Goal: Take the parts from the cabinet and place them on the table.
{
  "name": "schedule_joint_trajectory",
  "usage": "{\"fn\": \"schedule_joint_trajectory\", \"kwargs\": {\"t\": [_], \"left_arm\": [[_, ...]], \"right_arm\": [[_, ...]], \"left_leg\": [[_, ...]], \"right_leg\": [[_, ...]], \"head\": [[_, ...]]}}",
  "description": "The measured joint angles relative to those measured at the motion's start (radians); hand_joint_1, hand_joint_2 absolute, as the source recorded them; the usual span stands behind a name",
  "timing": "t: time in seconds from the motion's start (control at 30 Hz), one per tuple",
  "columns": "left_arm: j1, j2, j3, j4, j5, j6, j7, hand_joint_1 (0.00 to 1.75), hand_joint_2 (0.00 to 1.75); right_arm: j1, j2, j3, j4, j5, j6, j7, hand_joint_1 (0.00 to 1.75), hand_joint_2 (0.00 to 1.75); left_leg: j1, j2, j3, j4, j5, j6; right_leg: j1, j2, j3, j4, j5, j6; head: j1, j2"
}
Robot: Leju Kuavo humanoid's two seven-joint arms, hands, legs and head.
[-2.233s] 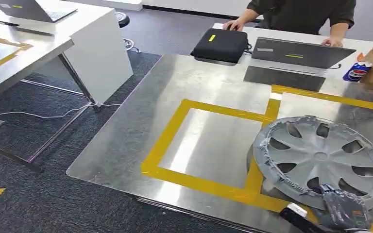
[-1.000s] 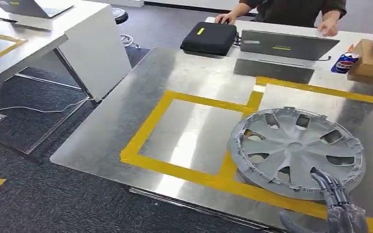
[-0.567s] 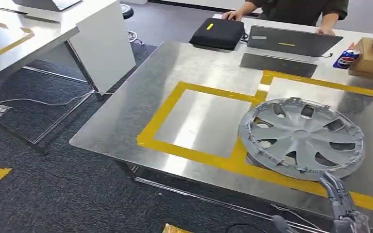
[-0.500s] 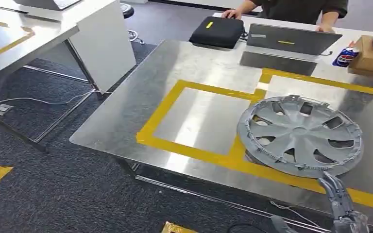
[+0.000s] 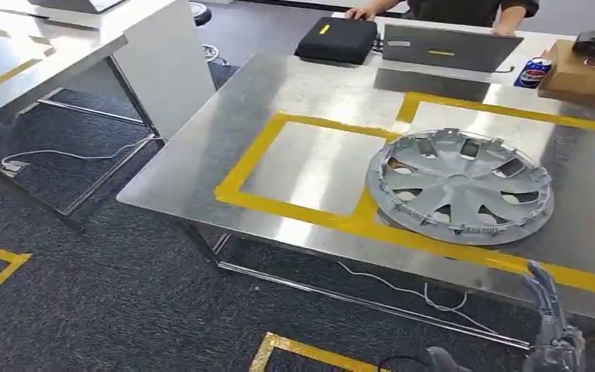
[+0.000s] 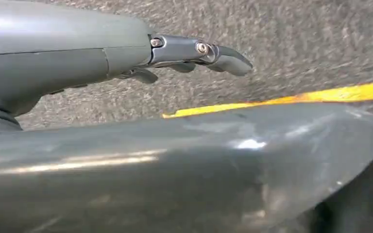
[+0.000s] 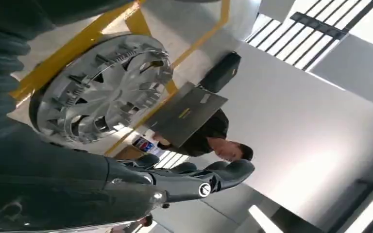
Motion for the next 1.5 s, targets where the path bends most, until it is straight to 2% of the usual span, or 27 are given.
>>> {"fn": "schedule_joint_trajectory", "kwargs": {"t": [0.03,0.17,0.2,0.3,0.33,0.37,0.47,0.53,0.67,0.7,0.77,0.8,0.83,0.87,0.93,0.97,1.03,1.07,1.17,1.2,1.23,1.3,1.33,1.37,1.43,1.47,1.5], "left_arm": [[-0.003,-0.003,0.0,0.0,-0.003,0.0,0.0,0.0,0.0],[0.0,-0.016,0.0,0.0,-0.032,0.0,0.013,0.0,0.0],[0.002,-0.017,0.0,0.0,-0.036,0.0,0.016,0.0,0.0],[-0.002,-0.02,-0.001,0.0,-0.043,0.0,0.017,0.0,0.0],[-0.004,-0.023,-0.001,0.0,-0.043,-0.002,0.013,0.0,0.0],[-0.003,-0.026,0.0,0.0,-0.042,-0.005,0.009,0.0,0.0],[0.001,-0.039,0.0,0.0,-0.032,-0.003,-0.001,0.0,0.0],[0.003,-0.052,0.0,0.0,-0.02,0.002,-0.011,0.0,0.0],[0.006,-0.061,0.008,0.0,-0.007,0.011,-0.023,0.0,0.0],[0.008,-0.062,0.013,0.0,-0.003,0.013,-0.023,0.0,0.0],[0.007,-0.064,0.021,0.0,-0.002,0.013,-0.02,0.0,0.0],[0.007,-0.064,0.025,0.0,-0.002,0.013,-0.015,0.0,0.0],[0.006,-0.065,0.027,0.0,0.001,0.015,-0.01,0.0,0.0],[0.004,-0.065,0.031,0.0,0.003,0.018,-0.004,0.0,0.0],[0.002,-0.068,0.042,0.0,0.008,0.027,0.003,0.0,0.0],[0.001,-0.068,0.045,0.0,0.01,0.027,0.004,0.0,0.0],[-0.005,-0.073,0.05,-0.001,0.009,0.03,0.005,0.0,0.0],[-0.01,-0.074,0.05,-0.002,0.009,0.03,0.005,0.0,0.0],[-0.004,-0.078,0.056,-0.002,0.008,0.03,0.007,0.0,0.0],[0.001,-0.077,0.058,-0.002,0.009,0.032,0.009,0.0,0.0],[0.004,-0.076,0.062,-0.003,0.011,0.035,0.011,0.0,0.0],[-0.001,-0.077,0.071,-0.004,0.013,0.042,0.011,0.0,0.0],[-0.002,-0.078,0.076,-0.005,0.013,0.045,0.011,0.0,0.0],[-0.003,-0.078,0.081,-0.005,0.014,0.047,0.011,0.0,0.0],[-0.001,-0.079,0.094,-0.005,0.016,0.055,0.014,0.0,0.0],[-0.001,-0.081,0.101,-0.005,0.016,0.059,0.018,0.0,0.0],[-0.004,-0.082,0.108,-0.005,0.016,0.062,0.021,0.0,0.0]], "right_arm": [[-0.003,0.004,-0.005,0.001,-0.001,0.0,-0.002,0.0,0.0],[0.003,0.028,-0.029,0.01,-0.01,0.0,-0.011,0.0,0.0],[0.005,0.033,-0.037,0.013,-0.008,0.0,-0.011,0.0,0.0],[0.007,0.047,-0.056,0.02,0.011,0.0,-0.011,0.0,0.0],[0.01,0.051,-0.061,0.021,0.019,0.0,-0.011,0.0,0.0],[0.019,0.056,-0.066,0.021,0.028,0.0,-0.012,0.0,0.0],[0.051,0.068,-0.072,0.012,0.058,0.0,-0.013,0.0,0.0],[0.071,0.074,-0.071,-0.005,0.074,-0.001,-0.013,0.0,0.0],[0.11,0.075,-0.069,-0.017,0.079,-0.001,0.001,0.0,0.0],[0.11,0.076,-0.068,-0.017,0.076,0.0,0.003,0.0,0.0],[0.118,0.076,-0.068,-0.018,0.063,0.0,0.011,0.0,0.0],[0.123,0.076,-0.068,-0.018,0.054,0.0,0.014,0.0,0.0],[0.124,0.076,-0.068,-0.017,0.049,0.0,0.014,0.0,0.0],[0.123,0.077,-0.068,-0.016,0.039,0.0,0.015,0.0,0.0],[0.125,0.083,-0.068,-0.011,0.011,0.0,0.015,0.0,0.0],[0.126,0.086,-0.068,-0.009,0.005,0.0,0.012,0.0,0.0],[0.133,0.091,-0.069,-0.007,-0.001,0.0,0.009,0.0,0.0],[0.135,0.092,-0.07,-0.006,-0.002,-0.001,0.008,0.0,0.0],[0.134,0.094,-0.069,-0.001,-0.003,-0.002,0.008,0.0,0.0],[0.134,0.094,-0.07,0.002,-0.007,-0.001,0.008,0.0,0.0],[0.138,0.097,-0.071,0.005,-0.02,0.0,0.008,0.0,0.0],[0.142,0.111,-0.083,0.028,-0.067,0.017,-0.003,0.0,0.0],[0.142,0.126,-0.095,0.05,-0.096,0.037,-0.021,0.0,0.0],[0.143,0.146,-0.113,0.076,-0.12,0.064,-0.049,0.0,0.0],[0.146,0.2,-0.16,0.122,-0.14,0.132,-0.121,0.0,0.0],[0.146,0.232,-0.188,0.141,-0.144,0.166,-0.159,0.0,0.0],[0.145,0.272,-0.223,0.159,-0.143,0.209,-0.203,0.0,0.0]], "left_leg": [[-0.003,-0.005,0.029,-0.062,-0.019,0.01],[-0.01,0.001,-0.005,-0.074,-0.004,0.051],[-0.012,0.003,-0.013,-0.074,0.006,0.058],[-0.019,0.005,-0.053,-0.073,0.039,0.072],[-0.022,0.006,-0.07,-0.072,0.051,0.073],[-0.025,0.006,-0.084,-0.071,0.063,0.073],[-0.027,0.005,-0.127,-0.064,0.094,0.068],[-0.032,0.003,-0.141,-0.049,0.107,0.061],[-0.03,0.002,-0.155,-0.046,0.136,0.041],[-0.028,0.001,-0.168,-0.03,0.096,0.031],[-0.021,0.001,-0.2,0.089,-0.042,0.014],[-0.018,0.001,-0.215,0.165,-0.09,0.008],[-0.015,0.001,-0.223,0.224,-0.107,0.004],[-0.011,0.001,-0.219,0.254,-0.09,0.0],[-0.003,0.004,-0.162,0.211,-0.003,-0.006],[0.001,0.014,-0.109,0.144,0.022,-0.009],[0.005,0.075,0.029,-0.034,-0.004,-0.012],[-0.005,0.068,0.041,-0.075,-0.029,0.007],[-0.011,0.038,0.008,-0.075,-0.012,0.043],[-0.011,0.033,-0.004,-0.076,0.0,0.054],[-0.012,0.026,-0.016,-0.076,0.012,0.06],[-0.016,0.005,-0.048,-0.076,0.039,0.071],[-0.02,-0.005,-0.065,-0.075,0.052,0.072],[-0.023,-0.017,-0.081,-0.074,0.065,0.073],[-0.025,-0.041,-0.113,-0.073,0.09,0.07],[-0.025,-0.053,-0.128,-0.073,0.102,0.067],[-0.024,-0.067,-0.14,-0.071,0.115,0.063]], "right_leg": [[-0.001,-0.001,-0.008,0.004,0.008,0.006],[-0.013,0.0,-0.031,0.006,0.035,0.025],[-0.013,-0.002,-0.045,0.032,-0.016,0.026],[-0.011,-0.002,-0.094,0.253,-0.187,0.03],[-0.01,-0.002,-0.096,0.308,-0.201,0.028],[-0.007,-0.002,-0.079,0.319,-0.182,0.024],[0.003,-0.002,0.071,0.156,-0.084,0.013],[0.006,-0.002,0.208,-0.036,-0.132,0.011],[0.003,-0.005,0.172,-0.044,-0.119,-0.01],[0.003,-0.009,0.159,-0.042,-0.107,-0.018],[0.002,-0.014,0.13,-0.041,-0.083,-0.028],[0.002,-0.021,0.115,-0.04,-0.071,-0.028],[0.003,-0.029,0.1,-0.039,-0.06,-0.028],[0.003,-0.036,0.086,-0.037,-0.05,-0.027],[0.002,-0.056,0.054,-0.026,-0.03,-0.021],[0.001,-0.064,0.039,-0.019,-0.023,-0.016],[0.007,-0.079,0.02,0.001,-0.016,-0.005],[0.006,-0.091,0.014,0.007,-0.008,0.003],[-0.004,-0.12,0.001,0.007,0.016,0.022],[-0.01,-0.084,-0.008,0.02,-0.012,0.03],[-0.01,-0.044,-0.024,0.058,-0.07,0.033],[-0.005,-0.01,-0.059,0.213,-0.19,0.032],[-0.004,-0.007,-0.069,0.276,-0.216,0.028],[-0.001,-0.006,-0.064,0.307,-0.212,0.023],[0.005,-0.003,-0.005,0.256,-0.141,0.012],[0.007,0.007,0.052,0.181,-0.103,0.007],[0.007,0.046,0.127,0.08,-0.095,0.002]], "head": [[0.002,0.0],[0.002,0.0],[0.003,0.0],[0.009,0.0],[0.01,0.0],[0.01,0.0],[0.01,0.0],[0.011,0.0],[0.011,0.0],[0.006,0.0],[-0.003,0.0],[-0.002,0.0],[-0.002,0.0],[-0.002,0.0],[-0.002,0.0],[-0.002,0.0],[-0.005,0.0],[-0.002,0.0],[-0.003,0.0],[-0.005,0.0],[-0.003,0.0],[-0.002,0.0],[-0.002,0.0],[-0.003,0.0],[-0.003,0.0],[-0.003,0.0],[-0.003,0.0]]}}
